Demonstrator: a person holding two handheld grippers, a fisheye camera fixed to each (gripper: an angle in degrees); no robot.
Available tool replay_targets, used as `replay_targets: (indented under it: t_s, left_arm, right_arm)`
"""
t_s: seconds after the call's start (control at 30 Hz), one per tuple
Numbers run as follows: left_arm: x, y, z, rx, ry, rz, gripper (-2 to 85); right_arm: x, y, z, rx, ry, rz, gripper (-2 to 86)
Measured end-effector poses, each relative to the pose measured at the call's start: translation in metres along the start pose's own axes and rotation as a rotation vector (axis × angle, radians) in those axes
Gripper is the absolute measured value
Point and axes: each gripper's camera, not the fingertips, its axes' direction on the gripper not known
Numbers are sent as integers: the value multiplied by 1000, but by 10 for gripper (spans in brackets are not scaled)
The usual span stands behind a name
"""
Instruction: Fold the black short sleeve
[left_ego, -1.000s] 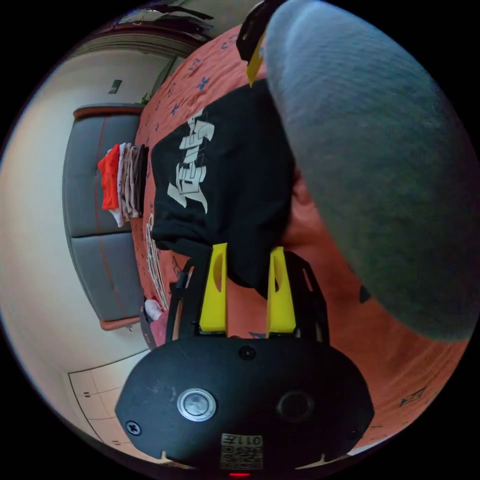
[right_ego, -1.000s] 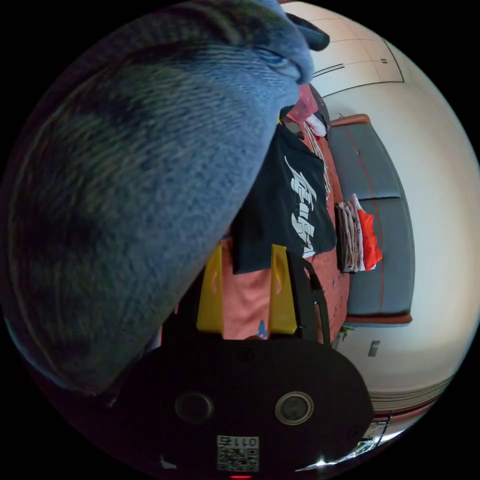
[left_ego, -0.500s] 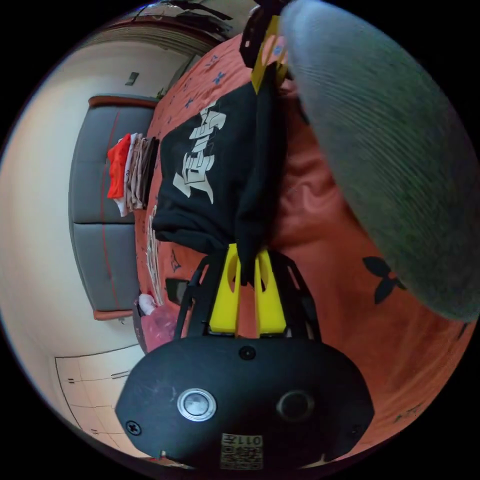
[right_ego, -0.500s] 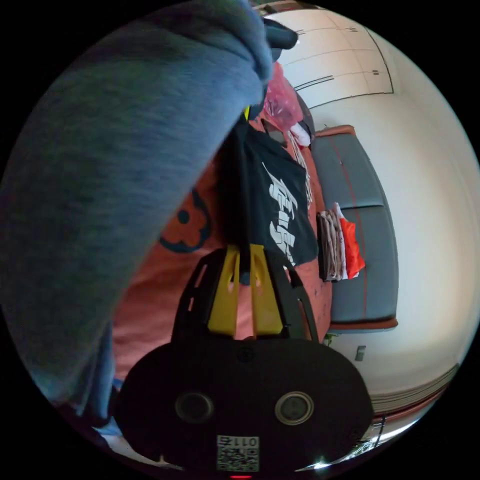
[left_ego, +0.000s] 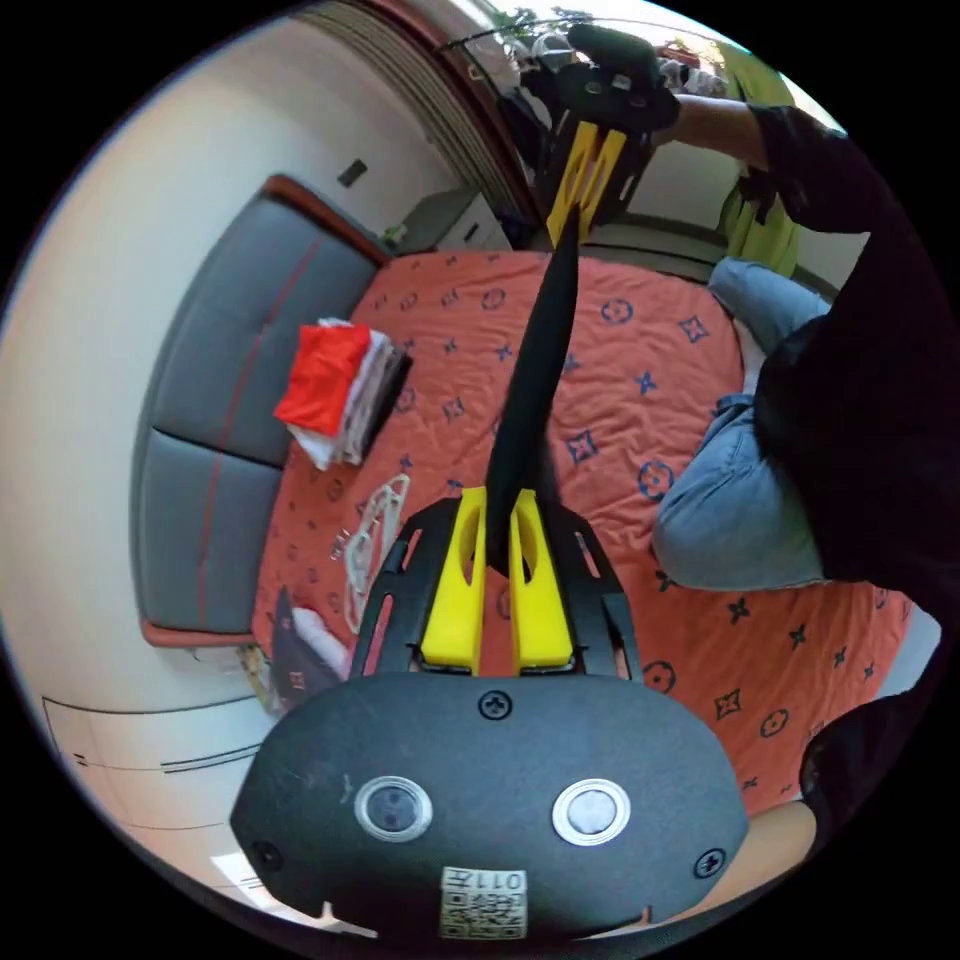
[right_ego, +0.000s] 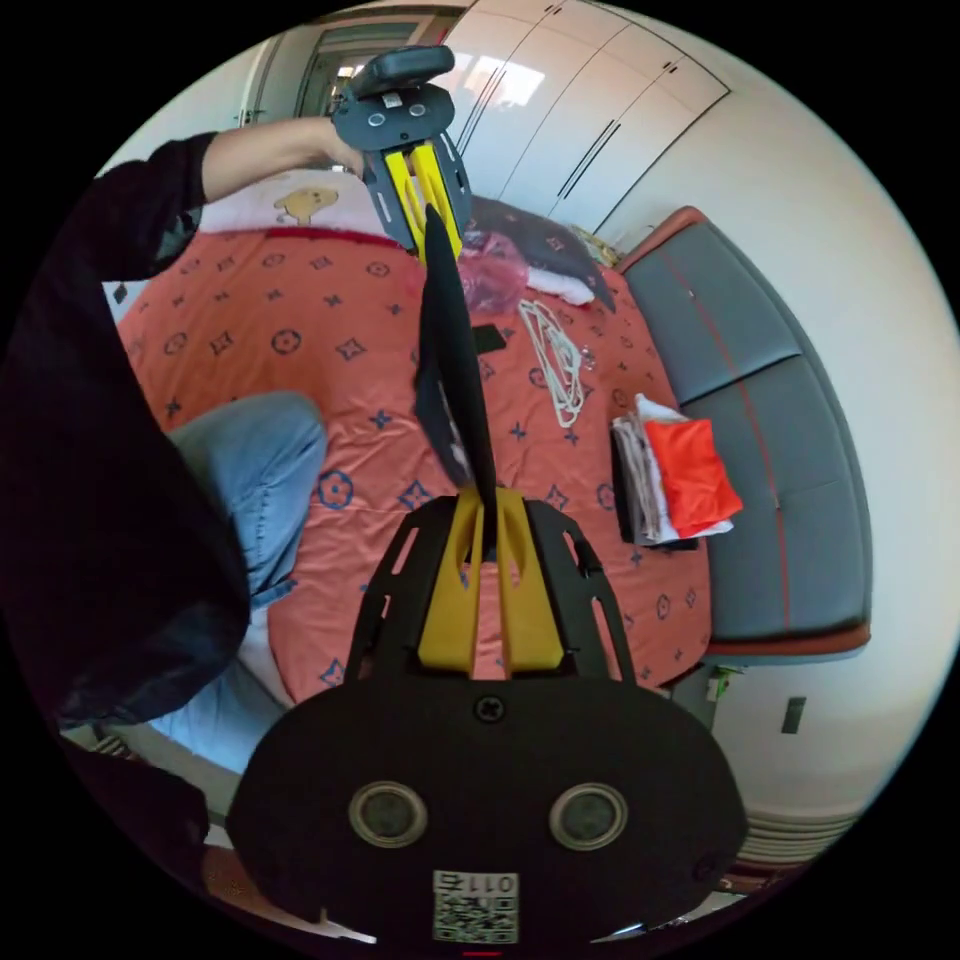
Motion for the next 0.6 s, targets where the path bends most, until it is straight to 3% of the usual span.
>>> replay_targets:
  t_s: [0.1, 0.23, 0.3, 0.47, 0.6]
  left_arm:
    - [-15, -23, -83, 89, -74, 31, 19]
    - [-35, -64, -90, -4, 219, 132, 24]
    - [-48, -82, -70, -31, 268, 104, 24]
    - [-85, -133, -64, 18, 108, 17, 22]
    - [-81, -155, -77, 71, -18, 126, 23]
  right_arm:
    - [17, 29, -76, 62, 65, 25, 33]
    - [41, 73, -74, -46, -170, 78, 31]
    - [52, 93, -47, -112, -239, 116, 30]
    - [75, 160, -25, -74, -100, 213, 31]
    - [53, 199, -17, -38, 46, 174, 35]
